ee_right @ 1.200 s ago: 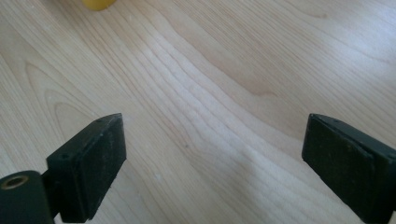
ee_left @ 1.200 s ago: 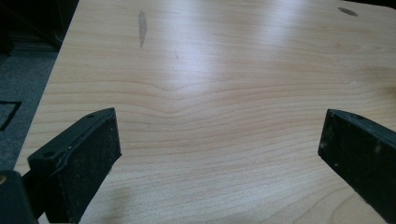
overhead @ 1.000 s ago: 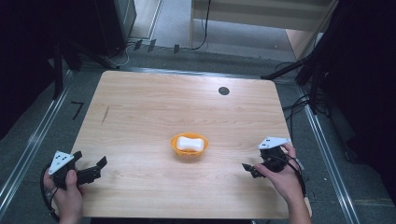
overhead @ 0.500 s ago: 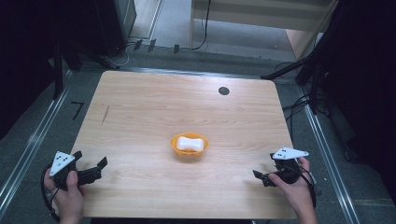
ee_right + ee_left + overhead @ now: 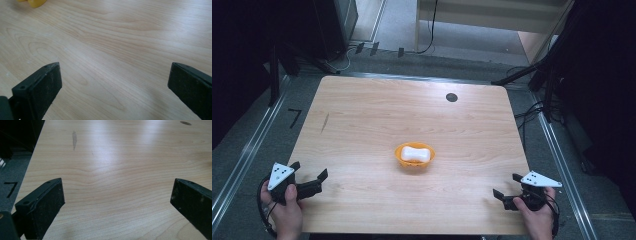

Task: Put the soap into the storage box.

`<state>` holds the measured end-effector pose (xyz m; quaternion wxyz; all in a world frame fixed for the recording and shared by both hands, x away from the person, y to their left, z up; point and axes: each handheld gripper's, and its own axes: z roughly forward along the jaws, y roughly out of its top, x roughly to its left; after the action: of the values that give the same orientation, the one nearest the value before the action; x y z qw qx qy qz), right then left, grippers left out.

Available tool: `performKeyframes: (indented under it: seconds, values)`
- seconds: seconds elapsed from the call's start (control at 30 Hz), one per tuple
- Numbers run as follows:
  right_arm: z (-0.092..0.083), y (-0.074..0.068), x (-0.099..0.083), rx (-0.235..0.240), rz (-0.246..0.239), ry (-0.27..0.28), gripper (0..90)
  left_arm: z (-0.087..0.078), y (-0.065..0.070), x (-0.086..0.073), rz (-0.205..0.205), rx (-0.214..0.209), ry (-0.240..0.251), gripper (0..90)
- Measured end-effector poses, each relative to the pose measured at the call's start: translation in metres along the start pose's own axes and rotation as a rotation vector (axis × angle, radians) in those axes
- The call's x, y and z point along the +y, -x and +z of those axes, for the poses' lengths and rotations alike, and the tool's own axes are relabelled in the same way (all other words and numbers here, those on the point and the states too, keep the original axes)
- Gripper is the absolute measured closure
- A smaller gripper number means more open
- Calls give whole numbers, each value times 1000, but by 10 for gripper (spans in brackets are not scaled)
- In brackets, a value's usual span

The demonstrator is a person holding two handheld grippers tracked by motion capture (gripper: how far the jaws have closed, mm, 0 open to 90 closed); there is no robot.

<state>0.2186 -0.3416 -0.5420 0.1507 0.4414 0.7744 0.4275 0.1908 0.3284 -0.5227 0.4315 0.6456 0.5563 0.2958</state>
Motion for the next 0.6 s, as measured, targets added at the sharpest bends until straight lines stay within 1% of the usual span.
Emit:
performKeyframes:
  seconds: [0.03,0.07,0.1,0.13,0.17,0.2,0.27,0.3,0.33,0.43,0.6]
  values:
    - [0,0,0,0,0,0,0,0,0,0,0,0,0,0]
    - [-1,1,-6,-35,26,31,0,0,0,0,0,0,0,0]
    - [-1,1,-6,-35,26,31,0,0,0,0,0,0,-1,0]
    - [-2,3,-10,-71,36,46,0,0,0,0,-1,-1,-1,0]
    - [-2,3,-10,-71,36,46,0,0,0,0,-1,-3,-2,0]
    - [-3,4,-10,-84,45,65,0,0,0,0,-2,-7,-5,0]
    - [-7,5,-12,-82,76,116,0,-1,-1,0,-4,-12,-6,0]
    - [-7,5,-13,-73,90,127,0,-1,-1,0,-7,-13,-6,0]
    - [-8,4,-14,-78,93,140,0,-1,-1,0,-10,-21,-6,0]
    - [-8,4,-15,-79,100,147,0,-1,-1,0,-11,-26,-11,0]
    - [-9,2,-16,-96,90,162,0,-3,1,-2,1,-43,-14,0]
